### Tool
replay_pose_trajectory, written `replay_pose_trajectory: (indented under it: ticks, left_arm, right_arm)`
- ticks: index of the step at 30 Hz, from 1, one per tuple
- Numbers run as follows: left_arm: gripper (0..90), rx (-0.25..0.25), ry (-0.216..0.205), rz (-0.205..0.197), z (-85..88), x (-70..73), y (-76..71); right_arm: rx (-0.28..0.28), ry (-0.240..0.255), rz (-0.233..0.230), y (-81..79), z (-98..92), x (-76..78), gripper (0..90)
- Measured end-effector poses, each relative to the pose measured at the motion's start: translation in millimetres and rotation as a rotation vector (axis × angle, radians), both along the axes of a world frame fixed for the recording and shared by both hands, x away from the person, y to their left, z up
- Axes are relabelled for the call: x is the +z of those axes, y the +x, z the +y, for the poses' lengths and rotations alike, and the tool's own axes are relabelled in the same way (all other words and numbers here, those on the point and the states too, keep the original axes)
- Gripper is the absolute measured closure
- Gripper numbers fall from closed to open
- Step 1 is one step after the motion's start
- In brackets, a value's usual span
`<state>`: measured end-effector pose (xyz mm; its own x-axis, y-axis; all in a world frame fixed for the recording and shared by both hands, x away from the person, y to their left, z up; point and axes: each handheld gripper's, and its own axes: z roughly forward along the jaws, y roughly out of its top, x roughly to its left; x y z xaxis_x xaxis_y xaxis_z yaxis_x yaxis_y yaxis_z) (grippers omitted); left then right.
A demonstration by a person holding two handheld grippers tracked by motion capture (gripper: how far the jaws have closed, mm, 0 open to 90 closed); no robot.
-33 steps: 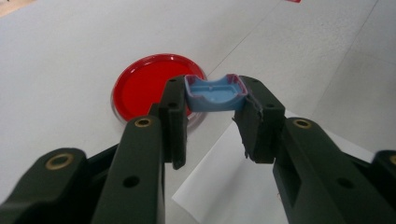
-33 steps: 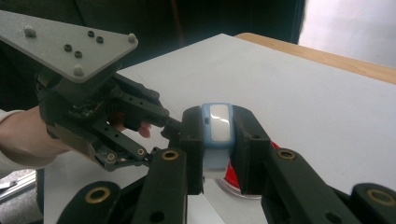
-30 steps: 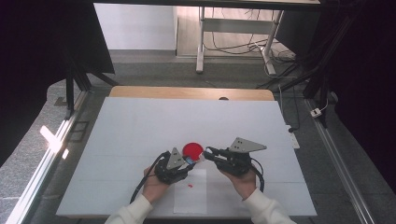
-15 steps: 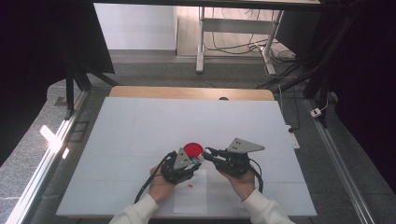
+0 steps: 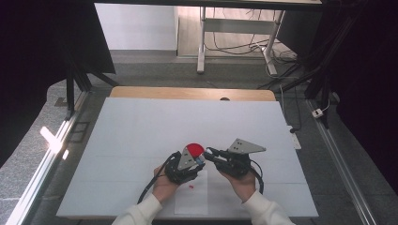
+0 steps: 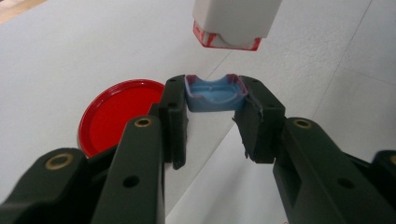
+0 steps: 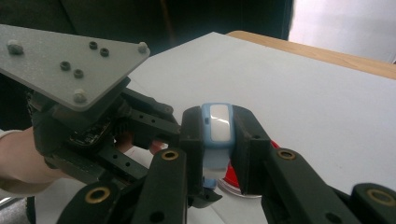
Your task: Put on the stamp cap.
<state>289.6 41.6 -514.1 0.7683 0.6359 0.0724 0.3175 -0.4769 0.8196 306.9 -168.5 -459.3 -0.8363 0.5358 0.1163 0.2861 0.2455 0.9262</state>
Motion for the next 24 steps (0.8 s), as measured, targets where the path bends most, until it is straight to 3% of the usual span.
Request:
replay_pose_trajectory:
  ticks: [24]
  left_arm:
    - [64.3,0.006,-0.003,-0.024,-3.1,1.8,-0.1]
  right_arm:
    - [-0.07,0.004,0.06,-2.5,7.2,-3.4,75.6]
